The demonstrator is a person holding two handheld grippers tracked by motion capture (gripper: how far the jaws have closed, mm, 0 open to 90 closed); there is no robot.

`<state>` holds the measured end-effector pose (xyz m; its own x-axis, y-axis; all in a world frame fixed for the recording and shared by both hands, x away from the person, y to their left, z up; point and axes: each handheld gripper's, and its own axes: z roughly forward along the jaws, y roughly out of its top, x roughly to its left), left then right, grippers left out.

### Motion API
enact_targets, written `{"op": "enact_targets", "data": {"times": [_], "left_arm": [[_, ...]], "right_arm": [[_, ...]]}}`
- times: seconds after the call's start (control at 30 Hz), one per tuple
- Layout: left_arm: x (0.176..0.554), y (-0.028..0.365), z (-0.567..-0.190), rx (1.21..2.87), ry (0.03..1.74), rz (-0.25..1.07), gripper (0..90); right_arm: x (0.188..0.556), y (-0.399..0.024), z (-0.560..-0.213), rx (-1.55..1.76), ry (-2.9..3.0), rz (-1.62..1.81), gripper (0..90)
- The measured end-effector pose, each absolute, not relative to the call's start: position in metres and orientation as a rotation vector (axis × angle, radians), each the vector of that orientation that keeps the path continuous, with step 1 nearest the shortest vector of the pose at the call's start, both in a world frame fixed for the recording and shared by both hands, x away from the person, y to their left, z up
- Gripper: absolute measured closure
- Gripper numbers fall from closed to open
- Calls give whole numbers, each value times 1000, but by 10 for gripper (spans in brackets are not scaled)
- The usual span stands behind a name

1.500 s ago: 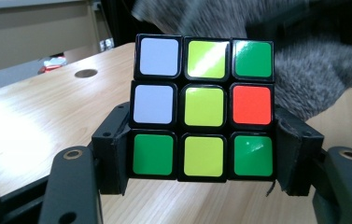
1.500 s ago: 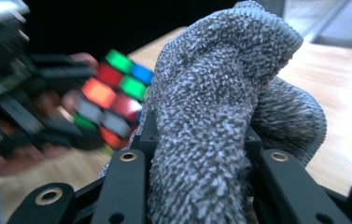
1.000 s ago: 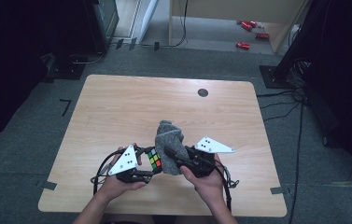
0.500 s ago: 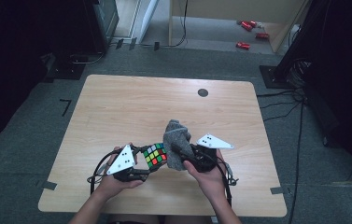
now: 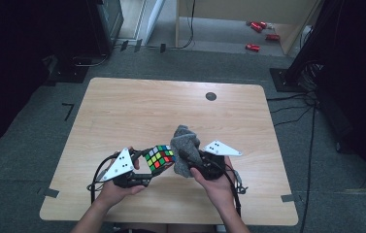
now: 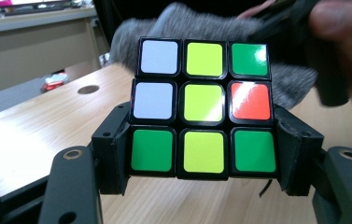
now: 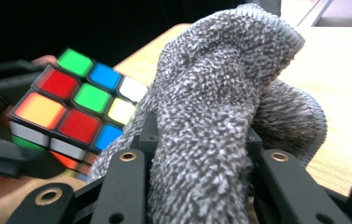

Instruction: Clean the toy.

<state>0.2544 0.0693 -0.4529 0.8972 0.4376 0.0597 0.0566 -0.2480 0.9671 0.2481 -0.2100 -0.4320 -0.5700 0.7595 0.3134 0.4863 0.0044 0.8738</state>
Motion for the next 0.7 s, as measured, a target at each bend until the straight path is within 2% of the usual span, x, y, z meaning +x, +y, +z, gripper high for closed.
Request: {"op": "enact_targets", "data": {"times": [0.13, 0.3, 0.43, 0.53, 0.7], "left_arm": [[253, 64, -457, 1860, 370, 426, 345], [250, 59, -456, 1849, 360, 399, 345], [250, 65, -450, 1804, 354, 371, 345], [253, 69, -450, 1786, 376, 351, 345], [255, 62, -456, 1855, 385, 383, 345]], "right_arm": [[242, -209, -421, 1244, 1994, 1704, 658], [231, -195, -411, 1133, 2015, 1732, 654], [233, -196, -418, 1172, 1997, 1740, 651], [242, -201, -429, 1242, 2008, 1608, 650], [240, -206, -423, 1233, 1975, 1626, 643]]}}
